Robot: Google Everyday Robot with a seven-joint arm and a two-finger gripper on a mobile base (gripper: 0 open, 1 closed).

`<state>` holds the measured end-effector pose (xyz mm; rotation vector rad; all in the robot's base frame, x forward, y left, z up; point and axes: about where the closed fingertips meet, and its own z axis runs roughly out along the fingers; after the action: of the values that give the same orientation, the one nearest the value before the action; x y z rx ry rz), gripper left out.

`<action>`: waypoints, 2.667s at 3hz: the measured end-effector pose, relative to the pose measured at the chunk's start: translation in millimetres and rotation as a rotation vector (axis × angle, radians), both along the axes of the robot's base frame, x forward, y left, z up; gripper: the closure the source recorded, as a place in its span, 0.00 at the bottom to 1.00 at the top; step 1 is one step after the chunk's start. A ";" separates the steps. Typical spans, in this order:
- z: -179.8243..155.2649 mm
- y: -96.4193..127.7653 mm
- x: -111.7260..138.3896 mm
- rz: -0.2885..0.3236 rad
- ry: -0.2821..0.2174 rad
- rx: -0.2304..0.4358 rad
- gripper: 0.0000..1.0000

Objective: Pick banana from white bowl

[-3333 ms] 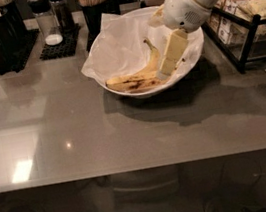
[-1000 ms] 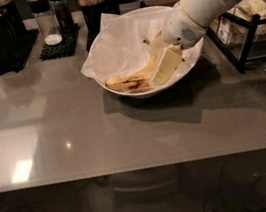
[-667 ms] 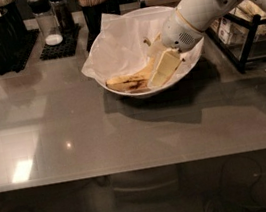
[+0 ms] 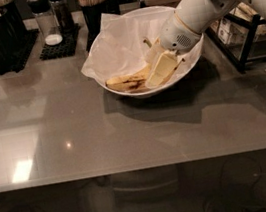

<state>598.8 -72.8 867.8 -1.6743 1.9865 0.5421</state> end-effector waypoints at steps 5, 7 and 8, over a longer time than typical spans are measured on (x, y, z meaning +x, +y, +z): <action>-15.1 -1.7 -4.1 -0.006 0.079 -0.020 0.61; -24.4 -3.0 -7.9 -0.015 0.098 -0.027 0.57; -25.5 -3.7 -8.8 -0.016 0.099 -0.028 0.75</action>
Offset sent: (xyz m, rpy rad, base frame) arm -0.0053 -0.0060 -0.0271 -0.0288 0.0942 -0.0056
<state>590.0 -76.4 842.3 -1.6757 2.0846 0.6048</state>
